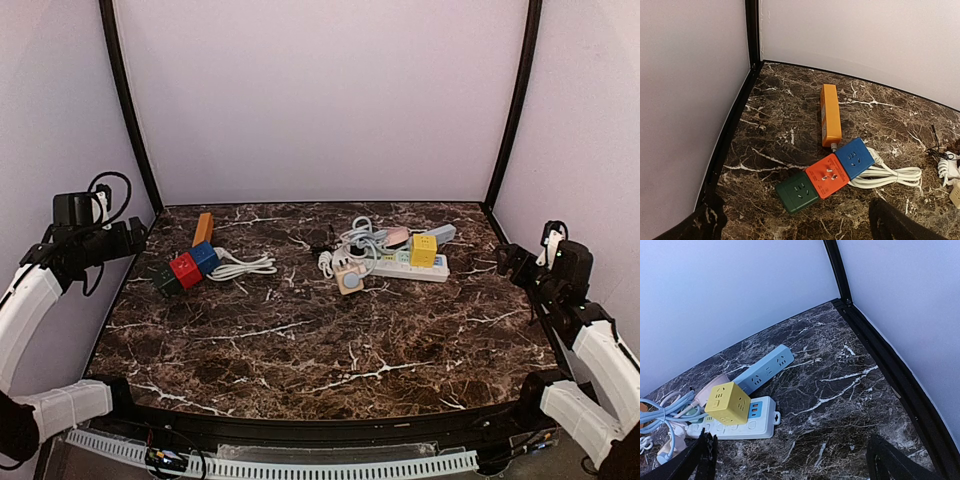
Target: Pull the plug off the socket
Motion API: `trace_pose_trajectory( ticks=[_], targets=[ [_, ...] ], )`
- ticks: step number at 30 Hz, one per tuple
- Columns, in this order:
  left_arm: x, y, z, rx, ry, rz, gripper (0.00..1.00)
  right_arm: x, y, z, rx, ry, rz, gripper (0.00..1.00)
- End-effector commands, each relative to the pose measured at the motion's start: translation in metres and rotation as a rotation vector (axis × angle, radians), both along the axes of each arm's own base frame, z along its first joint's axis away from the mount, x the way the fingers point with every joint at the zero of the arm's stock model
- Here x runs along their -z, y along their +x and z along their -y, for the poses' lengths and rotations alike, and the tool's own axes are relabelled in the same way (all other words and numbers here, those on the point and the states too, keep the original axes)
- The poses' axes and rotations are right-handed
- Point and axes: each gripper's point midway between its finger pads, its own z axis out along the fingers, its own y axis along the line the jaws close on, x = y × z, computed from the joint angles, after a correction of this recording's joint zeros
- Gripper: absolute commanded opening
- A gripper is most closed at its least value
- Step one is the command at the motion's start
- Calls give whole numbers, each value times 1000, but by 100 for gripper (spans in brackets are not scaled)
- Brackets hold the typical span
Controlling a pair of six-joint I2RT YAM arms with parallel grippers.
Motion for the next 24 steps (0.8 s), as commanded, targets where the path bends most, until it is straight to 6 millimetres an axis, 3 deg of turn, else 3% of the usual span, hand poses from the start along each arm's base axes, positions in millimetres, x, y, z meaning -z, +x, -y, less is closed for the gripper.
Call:
trace_pose_trajectory(
  ticks=[1, 8, 14, 18, 24],
  targets=[
    [10, -3, 0, 1, 10, -33, 100, -12, 0, 0, -4, 3, 27, 99],
    [10, 2, 4, 24, -3, -24, 100, -15, -3, 2, 5, -16, 38, 99],
    [-2, 4, 37, 231, -24, 58, 100, -26, -7, -3, -29, -28, 71, 99],
    [-9, 11, 48, 295, -36, 46, 100, -30, -7, -9, -59, -19, 66, 99],
    [0, 17, 77, 405, -17, -41, 96, -32, -7, -15, -93, -11, 48, 99]
  ],
)
